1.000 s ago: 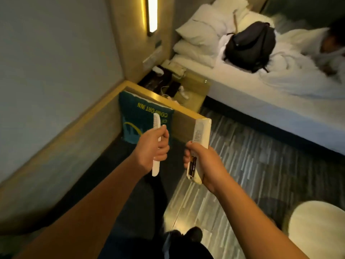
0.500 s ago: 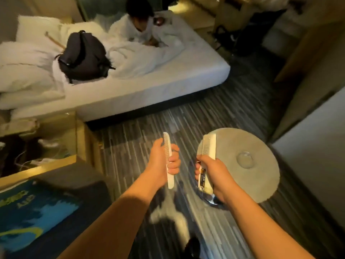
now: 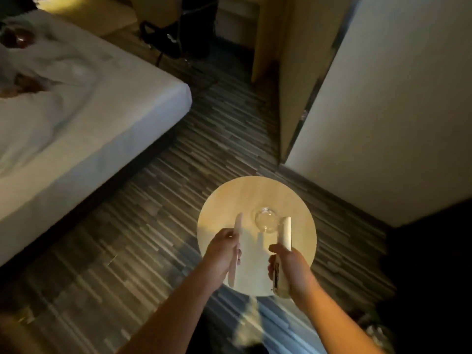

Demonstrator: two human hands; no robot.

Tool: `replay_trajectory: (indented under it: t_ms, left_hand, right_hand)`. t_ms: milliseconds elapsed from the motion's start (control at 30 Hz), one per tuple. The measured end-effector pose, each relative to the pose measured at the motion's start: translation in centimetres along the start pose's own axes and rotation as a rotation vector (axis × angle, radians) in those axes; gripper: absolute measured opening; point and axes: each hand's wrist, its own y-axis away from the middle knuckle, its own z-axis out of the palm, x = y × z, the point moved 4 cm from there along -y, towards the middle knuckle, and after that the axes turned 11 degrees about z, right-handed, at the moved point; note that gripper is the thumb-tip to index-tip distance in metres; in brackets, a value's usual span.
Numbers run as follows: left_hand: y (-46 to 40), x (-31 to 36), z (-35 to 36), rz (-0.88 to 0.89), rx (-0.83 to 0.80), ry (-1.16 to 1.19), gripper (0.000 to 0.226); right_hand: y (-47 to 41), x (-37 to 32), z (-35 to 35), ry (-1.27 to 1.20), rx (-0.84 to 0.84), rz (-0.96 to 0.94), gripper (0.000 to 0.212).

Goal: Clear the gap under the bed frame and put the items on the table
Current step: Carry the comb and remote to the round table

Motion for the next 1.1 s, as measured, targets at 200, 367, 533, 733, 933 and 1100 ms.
replay_trajectory:
  t_ms: [200, 367, 533, 733, 933, 1100]
  left_hand:
    - [-12.7, -3.4, -2.7, -0.036, -0.124, -0.341, 0.019]
    - [-21.1, -6.7, -4.0, -0.089, -0.139, -0.350, 0.024]
    - [-27.1, -10.8, -2.6, -0.122, -0.162, -0.418, 0.019]
    - [-28.6, -12.6, -1.7, -0.173, -0.201, -0.474, 0.015]
    - [-28.6, -13.3, -2.3, -0.237, -0.226, -0.532, 0.020]
    - [-29.3, -14.0, -2.4, -0.213, -0.284, -0.640, 0.024]
  right_hand:
    - [-11.3, 1.9, 4.1, -0.042, 0.196, 0.108, 0.016]
    - [-20.4, 5.3, 6.2, 0.058, 0.300, 0.138, 0.039]
    - [-25.9, 7.2, 5.8, 0.164, 0.464, 0.170, 0.057]
    - [-27.2, 7.4, 4.6, 0.362, 0.665, 0.100, 0.050]
    - [-27.2, 8.2, 4.6, 0.531, 0.704, 0.115, 0.062]
    - [-27.0, 9.4, 4.6, 0.569, 0.744, 0.197, 0.058]
